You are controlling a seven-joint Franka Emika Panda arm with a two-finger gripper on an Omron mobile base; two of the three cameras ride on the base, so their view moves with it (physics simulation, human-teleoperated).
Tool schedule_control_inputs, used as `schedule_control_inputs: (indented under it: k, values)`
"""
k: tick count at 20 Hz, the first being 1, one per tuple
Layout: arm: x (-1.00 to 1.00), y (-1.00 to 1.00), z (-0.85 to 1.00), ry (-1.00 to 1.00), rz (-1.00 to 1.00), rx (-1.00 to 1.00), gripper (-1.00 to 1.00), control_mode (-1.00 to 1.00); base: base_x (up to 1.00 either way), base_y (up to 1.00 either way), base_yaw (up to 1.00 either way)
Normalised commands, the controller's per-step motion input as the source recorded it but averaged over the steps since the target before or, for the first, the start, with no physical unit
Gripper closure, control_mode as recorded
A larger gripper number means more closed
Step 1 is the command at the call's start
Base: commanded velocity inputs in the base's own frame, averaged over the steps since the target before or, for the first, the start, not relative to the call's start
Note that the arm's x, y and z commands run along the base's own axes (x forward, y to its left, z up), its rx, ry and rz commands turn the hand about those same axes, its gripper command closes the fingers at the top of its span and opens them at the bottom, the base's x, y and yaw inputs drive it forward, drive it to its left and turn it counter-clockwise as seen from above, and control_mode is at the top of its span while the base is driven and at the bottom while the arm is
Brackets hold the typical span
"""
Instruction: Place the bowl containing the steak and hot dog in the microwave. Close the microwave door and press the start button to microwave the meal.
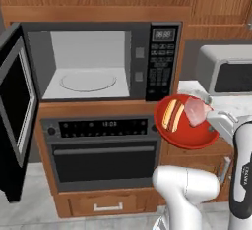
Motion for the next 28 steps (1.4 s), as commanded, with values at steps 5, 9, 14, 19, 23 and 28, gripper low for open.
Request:
schedule_control_inputs:
  k: [5,9,14,19,23,28]
  values:
    - [0.0,0.0,0.0,0.0,0.0,0.0,1.0,1.0,0.0,0.62,0.07]
    - [0.0,0.0,0.0,0.0,0.0,0.0,1.0,1.0,0.01,0.33,0.0]
    - [0.0,0.0,0.0,0.0,0.0,0.0,1.0,1.0,0.06,0.36,-0.02]
    - [0.0,0.0,0.0,0.0,0.0,0.0,1.0,1.0,0.16,0.61,-0.05]
    - [0.0,0.0,0.0,0.0,0.0,0.0,1.0,1.0,0.31,0.51,-0.07]
    - [0.0,0.0,0.0,0.0,0.0,0.0,1.0,1.0,0.35,0.13,-0.06]
